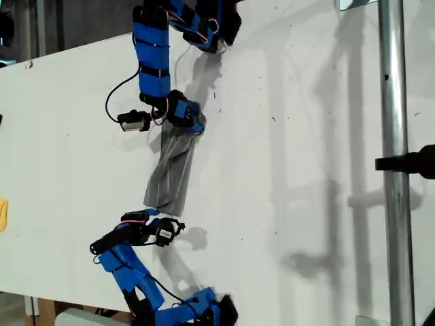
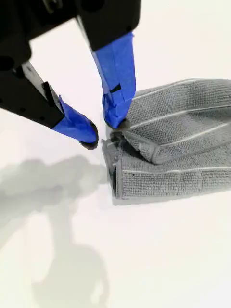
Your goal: Grasp corners of a towel and fold twice.
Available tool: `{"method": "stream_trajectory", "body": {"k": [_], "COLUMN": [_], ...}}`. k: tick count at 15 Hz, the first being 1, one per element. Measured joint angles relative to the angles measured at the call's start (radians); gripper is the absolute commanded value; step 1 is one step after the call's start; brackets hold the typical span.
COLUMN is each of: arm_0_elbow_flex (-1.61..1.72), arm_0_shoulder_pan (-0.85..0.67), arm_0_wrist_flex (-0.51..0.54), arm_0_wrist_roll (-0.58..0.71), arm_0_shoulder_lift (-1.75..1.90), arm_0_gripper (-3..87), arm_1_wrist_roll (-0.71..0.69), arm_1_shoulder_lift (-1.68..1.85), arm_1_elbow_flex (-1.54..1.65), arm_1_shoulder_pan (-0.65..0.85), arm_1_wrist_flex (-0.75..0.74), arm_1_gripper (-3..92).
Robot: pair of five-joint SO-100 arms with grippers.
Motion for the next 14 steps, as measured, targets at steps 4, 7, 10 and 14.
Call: {"method": "stream_trajectory", "body": {"k": [4, 7, 10, 14], "arm_0_elbow_flex": [0.064, 0.064, 0.066, 0.407], "arm_0_shoulder_pan": [0.031, 0.057, 0.081, 0.184], "arm_0_wrist_flex": [0.012, 0.011, 0.012, -0.014], "arm_0_wrist_roll": [-0.014, -0.015, -0.015, -0.103], "arm_0_shoulder_lift": [0.1, 0.106, 0.172, 0.595], "arm_0_gripper": [8.6, 8.6, 8.9, 9.0], "arm_1_wrist_roll": [-0.037, -0.057, 0.015, 0.391], "arm_1_shoulder_lift": [0.25, 0.554, 0.793, 1.043], "arm_1_elbow_flex": [-0.002, -0.002, 0.011, 0.146], "arm_1_shoulder_pan": [0.086, 0.17, 0.19, 0.046], "arm_1_wrist_flex": [0.206, 0.394, 0.543, 0.661], "arm_1_gripper": [31.3, 30.9, 34.0, 38.0]}}
